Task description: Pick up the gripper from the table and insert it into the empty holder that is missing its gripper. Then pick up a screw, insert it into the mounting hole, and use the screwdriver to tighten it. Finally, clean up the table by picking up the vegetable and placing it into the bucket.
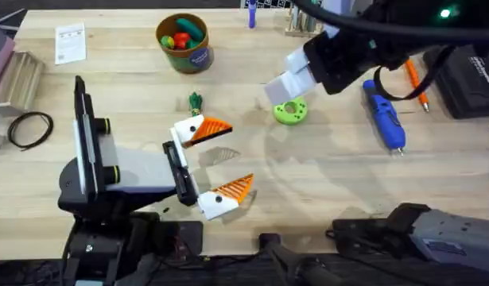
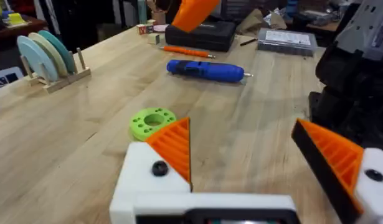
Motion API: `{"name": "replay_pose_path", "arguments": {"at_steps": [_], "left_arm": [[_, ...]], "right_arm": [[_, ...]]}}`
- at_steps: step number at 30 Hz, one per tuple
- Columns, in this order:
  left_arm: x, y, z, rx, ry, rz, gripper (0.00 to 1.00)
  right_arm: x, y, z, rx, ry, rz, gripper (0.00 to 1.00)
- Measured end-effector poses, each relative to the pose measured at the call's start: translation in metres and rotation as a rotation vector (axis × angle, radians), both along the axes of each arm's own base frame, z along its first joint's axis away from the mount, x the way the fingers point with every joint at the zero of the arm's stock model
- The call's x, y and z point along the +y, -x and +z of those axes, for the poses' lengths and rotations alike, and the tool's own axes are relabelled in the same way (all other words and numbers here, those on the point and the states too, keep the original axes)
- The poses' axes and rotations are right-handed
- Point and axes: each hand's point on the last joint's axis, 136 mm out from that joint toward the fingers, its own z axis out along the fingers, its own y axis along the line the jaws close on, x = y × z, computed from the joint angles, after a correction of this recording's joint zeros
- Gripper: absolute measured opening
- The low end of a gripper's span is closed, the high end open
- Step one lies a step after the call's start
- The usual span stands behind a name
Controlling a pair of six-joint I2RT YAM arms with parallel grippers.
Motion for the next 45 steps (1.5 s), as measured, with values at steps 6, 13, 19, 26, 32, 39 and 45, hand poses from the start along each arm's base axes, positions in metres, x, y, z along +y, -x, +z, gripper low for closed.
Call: {"name": "replay_pose_path", "arguments": {"at_steps": [6,13,19,26,32,39,45], "left_arm": [[0.000,0.000,0.000,0.000,0.000,0.000,0.986],[0.000,0.000,0.000,0.000,0.000,0.000,0.425],[0.000,0.000,0.000,-0.004,-0.002,0.000,0.006],[0.000,0.000,0.000,-0.004,-0.002,0.000,0.005],[0.000,0.000,0.000,-0.004,-0.002,0.000,0.005],[0.000,0.000,0.000,-0.004,-0.002,0.000,0.005],[0.000,0.000,0.000,-0.004,-0.002,0.000,0.005]], "right_arm": [[-0.001,0.001,-0.001,0.012,-0.004,-0.016,0.982],[-0.009,-0.003,-0.002,0.028,-0.014,-0.073,0.982],[-0.044,-0.008,-0.010,0.089,0.017,-0.190,0.982],[-0.098,-0.026,-0.014,0.114,0.027,-0.371,0.983],[-0.141,-0.037,-0.036,0.135,0.053,-0.478,0.982],[-0.192,-0.042,-0.068,0.198,0.096,-0.583,0.985],[-0.234,-0.047,-0.099,0.295,0.133,-0.649,0.984]]}}
